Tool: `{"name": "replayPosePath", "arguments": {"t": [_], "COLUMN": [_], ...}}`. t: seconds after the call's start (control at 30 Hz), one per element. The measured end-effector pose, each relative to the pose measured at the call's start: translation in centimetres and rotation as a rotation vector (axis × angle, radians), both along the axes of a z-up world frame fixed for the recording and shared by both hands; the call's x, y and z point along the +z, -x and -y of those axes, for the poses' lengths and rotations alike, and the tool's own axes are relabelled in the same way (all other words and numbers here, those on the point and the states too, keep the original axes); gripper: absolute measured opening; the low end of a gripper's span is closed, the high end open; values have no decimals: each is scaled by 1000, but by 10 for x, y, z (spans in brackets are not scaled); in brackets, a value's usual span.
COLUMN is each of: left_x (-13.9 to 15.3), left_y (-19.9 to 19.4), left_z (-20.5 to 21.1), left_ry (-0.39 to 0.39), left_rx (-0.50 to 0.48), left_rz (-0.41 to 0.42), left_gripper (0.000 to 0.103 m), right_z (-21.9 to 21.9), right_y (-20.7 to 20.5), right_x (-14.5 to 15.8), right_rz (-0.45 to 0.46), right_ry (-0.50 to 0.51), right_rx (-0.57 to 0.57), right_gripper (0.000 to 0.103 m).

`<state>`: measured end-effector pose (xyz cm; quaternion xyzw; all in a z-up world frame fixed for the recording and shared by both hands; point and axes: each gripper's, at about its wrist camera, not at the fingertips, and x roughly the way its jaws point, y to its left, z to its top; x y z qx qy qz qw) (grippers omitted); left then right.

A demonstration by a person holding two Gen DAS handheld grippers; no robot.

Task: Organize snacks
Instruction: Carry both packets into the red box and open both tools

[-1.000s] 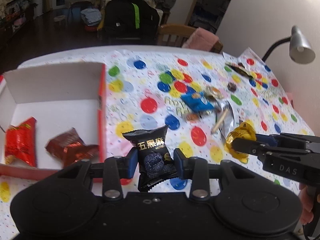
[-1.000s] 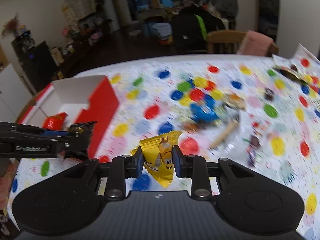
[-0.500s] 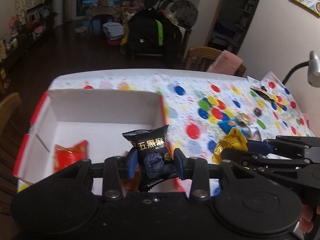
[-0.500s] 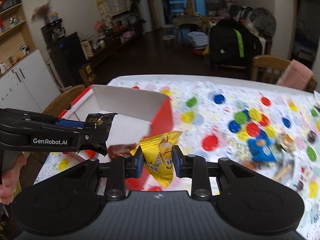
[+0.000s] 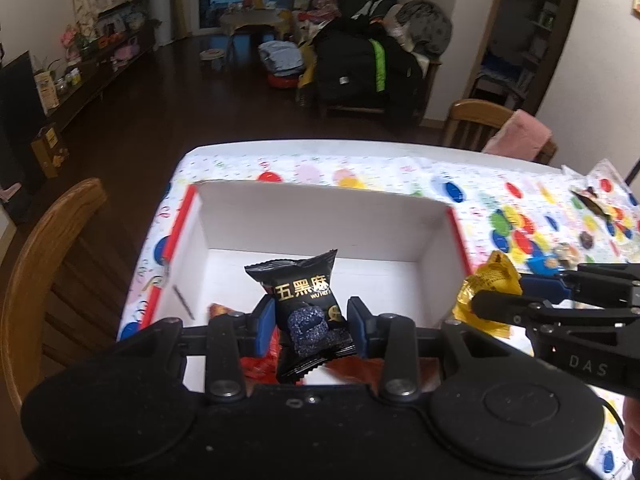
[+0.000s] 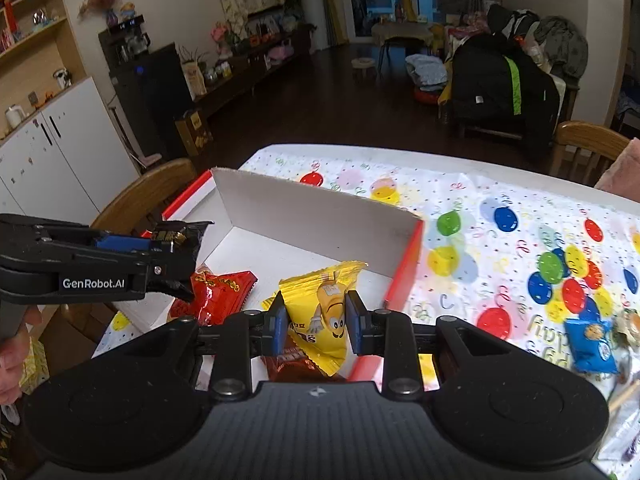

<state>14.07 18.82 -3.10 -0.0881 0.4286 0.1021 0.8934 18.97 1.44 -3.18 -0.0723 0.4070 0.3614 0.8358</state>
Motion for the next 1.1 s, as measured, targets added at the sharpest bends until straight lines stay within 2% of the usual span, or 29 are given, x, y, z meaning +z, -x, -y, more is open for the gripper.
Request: {"name": "replayPosePath", "arguments": {"t": [0.2, 0.53, 0.93, 1.1], "left_x": [-17, -46, -83, -88], "left_y": [-22, -65, -81, -78], "left_z": [-21, -24, -8, -4], "left_ry": [-33, -26, -14, -18], "left_rx": [2, -44, -103, -89], "left_rz": [-35, -91, -198, -204], "left_gripper": [36, 36, 37, 40], "right_z": [-31, -69, -70, -67], "right_y": [-13, -25, -29, -29], "right_x": [-20, -56, -75, -73], "right_rz": [-17, -28, -93, -109], "right_ry": [51, 155, 187, 181], "right_rx": [30, 73, 86, 77], "right_gripper": [29, 29, 29, 29]}}
